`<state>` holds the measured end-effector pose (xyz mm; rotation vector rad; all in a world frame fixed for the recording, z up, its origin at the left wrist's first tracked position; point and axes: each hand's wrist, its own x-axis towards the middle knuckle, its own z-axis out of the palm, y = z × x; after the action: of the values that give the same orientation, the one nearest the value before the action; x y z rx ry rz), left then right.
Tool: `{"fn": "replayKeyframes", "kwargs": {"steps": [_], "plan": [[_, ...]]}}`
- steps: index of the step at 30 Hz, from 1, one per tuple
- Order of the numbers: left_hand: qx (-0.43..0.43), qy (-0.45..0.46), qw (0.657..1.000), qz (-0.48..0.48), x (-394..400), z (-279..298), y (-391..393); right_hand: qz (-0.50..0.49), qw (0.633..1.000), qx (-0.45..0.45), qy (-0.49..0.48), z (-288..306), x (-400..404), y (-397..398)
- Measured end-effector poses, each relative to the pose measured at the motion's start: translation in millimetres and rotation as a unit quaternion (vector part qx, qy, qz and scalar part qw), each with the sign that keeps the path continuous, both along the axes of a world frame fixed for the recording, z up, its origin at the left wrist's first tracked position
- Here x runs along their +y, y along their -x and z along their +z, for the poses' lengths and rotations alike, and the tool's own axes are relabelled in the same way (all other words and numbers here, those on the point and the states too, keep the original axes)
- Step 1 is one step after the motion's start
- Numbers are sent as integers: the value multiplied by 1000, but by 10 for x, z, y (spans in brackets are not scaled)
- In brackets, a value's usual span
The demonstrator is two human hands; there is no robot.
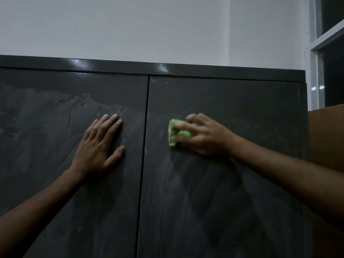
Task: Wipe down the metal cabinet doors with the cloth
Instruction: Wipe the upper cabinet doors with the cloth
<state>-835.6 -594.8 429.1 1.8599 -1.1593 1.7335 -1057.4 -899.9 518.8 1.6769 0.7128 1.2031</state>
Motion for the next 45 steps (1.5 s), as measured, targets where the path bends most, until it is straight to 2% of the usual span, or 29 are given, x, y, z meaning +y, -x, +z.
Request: {"fn": "replayKeyframes", "kwargs": {"steps": [1,3,4,5,7,8,10,12,14,15,16,18,20,21,22,24,25,27,29,31,33,35,36,37,39,41,42,43,45], "plan": [[1,2,1000,-1,0,-1,5,14,997,-40,-66,95,35,6],[1,4,1000,-3,-10,-11,18,49,960,-124,-246,95,167,-49],[2,6,1000,-2,-10,-14,25,56,948,-142,-278,-11,241,-125],[1,5,1000,-2,-7,-12,29,52,958,-129,-251,-158,302,-208],[-1,3,1000,0,-1,-6,25,21,996,-24,-84,-385,323,-285],[-1,1,1000,0,2,-5,21,1,1000,24,-6,-369,300,-252],[0,0,1000,0,3,-9,16,-3,999,25,25,-150,271,-203],[2,0,1000,1,3,-15,17,29,990,-60,-124,58,341,-206],[6,-5,1000,0,13,-12,20,60,942,-140,-300,6,503,-294],[8,-6,1000,-1,22,-8,24,63,933,-154,-320,-112,586,-378],[9,-9,1000,-3,31,-3,23,60,949,-132,-281,-251,640,-454],[10,-20,1000,-8,54,4,15,24,995,-12,-95,-417,634,-486],[7,-38,999,-17,107,17,-4,-5,999,43,22,-226,584,-404],[3,-42,999,-21,138,20,-16,-2,1000,23,9,-96,583,-394],[0,-41,999,-25,176,21,-36,17,998,-19,-57,26,611,-400],[1,-27,999,-34,266,18,-94,59,958,-115,-256,94,758,-449],[5,-17,999,-38,314,12,-130,73,940,-139,-304,21,840,-525],[8,-13,999,-36,415,4,-214,68,964,-101,-237,-218,952,-682],[-1,-24,999,-28,512,13,-290,30,998,17,-59,-340,947,-690],[-11,-34,999,-24,579,29,-341,4,999,45,20,-146,926,-641],[-18,-36,999,-26,598,31,-373,20,996,-24,-79,91,983,-656],[-20,-35,999,-27,592,28,-392,55,961,-105,-251,115,1115,-719],[-19,-35,999,-27,590,27,-397,66,951,-121,-278,21,1178,-792],[-19,-37,999,-27,591,30,-404,61,961,-104,-249,-121,1224,-869],[-20,-43,998,-30,598,33,-418,26,997,17,-74,-374,1239,-930],[-25,-44,998,-31,602,31,-427,-4,996,84,42,-259,1210,-858],[-27,-43,998,-31,601,25,-432,-7,997,64,31,-133,1210,-849],[-26,-42,998,-30,598,23,-434,5,999,20,-36,-3,1232,-858],[-23,-45,998,-32,601,29,-429,49,964,-85,-248,119,1342,-898]]}}
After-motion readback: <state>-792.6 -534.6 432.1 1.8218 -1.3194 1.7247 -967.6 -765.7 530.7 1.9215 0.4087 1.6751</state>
